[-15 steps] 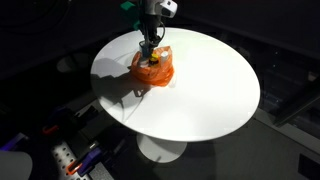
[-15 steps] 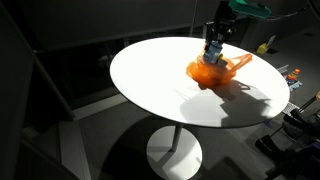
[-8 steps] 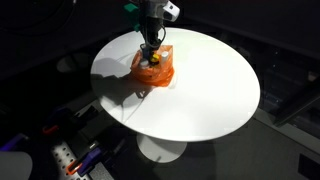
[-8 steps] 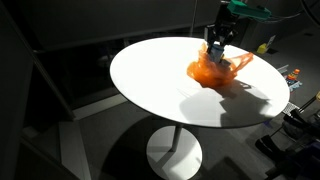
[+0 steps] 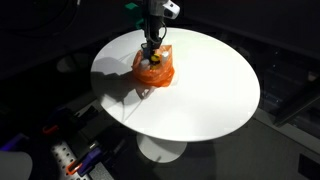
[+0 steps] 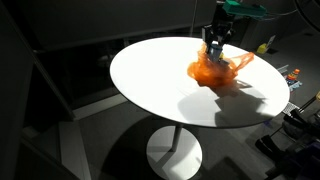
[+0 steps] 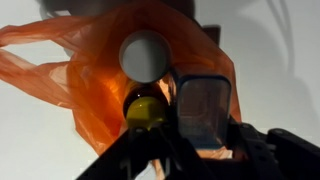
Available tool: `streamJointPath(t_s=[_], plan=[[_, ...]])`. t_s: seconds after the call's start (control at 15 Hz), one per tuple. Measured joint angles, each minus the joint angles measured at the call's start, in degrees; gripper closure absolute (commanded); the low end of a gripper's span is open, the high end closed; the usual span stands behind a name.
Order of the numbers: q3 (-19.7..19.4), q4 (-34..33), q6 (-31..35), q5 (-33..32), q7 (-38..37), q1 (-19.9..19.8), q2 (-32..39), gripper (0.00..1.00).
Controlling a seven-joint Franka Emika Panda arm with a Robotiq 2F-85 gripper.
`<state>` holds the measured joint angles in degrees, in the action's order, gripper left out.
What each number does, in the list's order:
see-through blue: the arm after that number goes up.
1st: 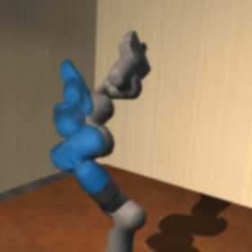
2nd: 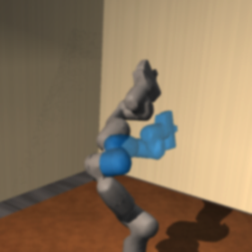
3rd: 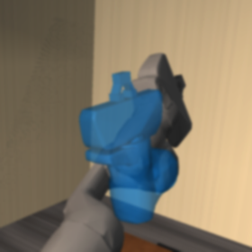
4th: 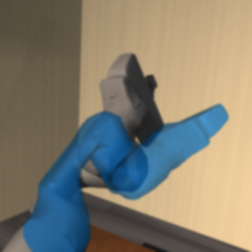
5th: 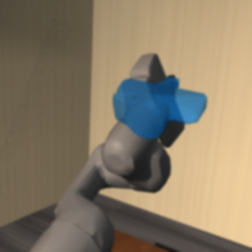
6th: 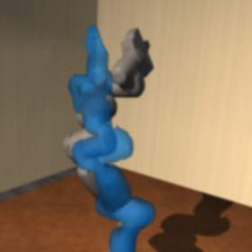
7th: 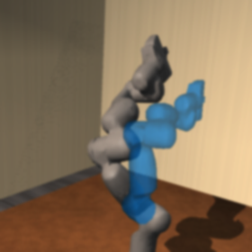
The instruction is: Put the blue box in the plastic bag
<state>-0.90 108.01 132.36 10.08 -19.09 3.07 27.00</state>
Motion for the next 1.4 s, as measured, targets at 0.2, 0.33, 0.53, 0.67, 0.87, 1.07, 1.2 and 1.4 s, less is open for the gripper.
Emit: streamJointPath(t_s=[0.2, 0.33, 0.53, 0.67, 0.87, 1.07, 1.2, 1.4], plan=[[0.0, -1.6, -0.4, -0.5, 0.0, 0.6, 1.0, 0.81], [0.0, -2.4, -0.4, -0.8, 0.0, 1.2, 1.6, 0.81], [0.0, -2.8, -0.4, -1.5, 0.0, 2.1, 2.0, 0.81], [0.0, -2.8, -0.4, -1.8, -0.1, 2.6, 2.0, 0.81], [0.0, -2.7, -0.4, -1.9, -0.1, 2.9, 2.1, 0.81], [-0.1, -2.7, -0.4, -1.9, -0.1, 3.0, 2.0, 0.81], [-0.2, -2.3, -0.2, -1.9, -0.1, 3.0, 1.8, 0.81], [-0.4, -0.6, 1.0, -1.9, -0.1, 2.9, 0.8, 0.81]])
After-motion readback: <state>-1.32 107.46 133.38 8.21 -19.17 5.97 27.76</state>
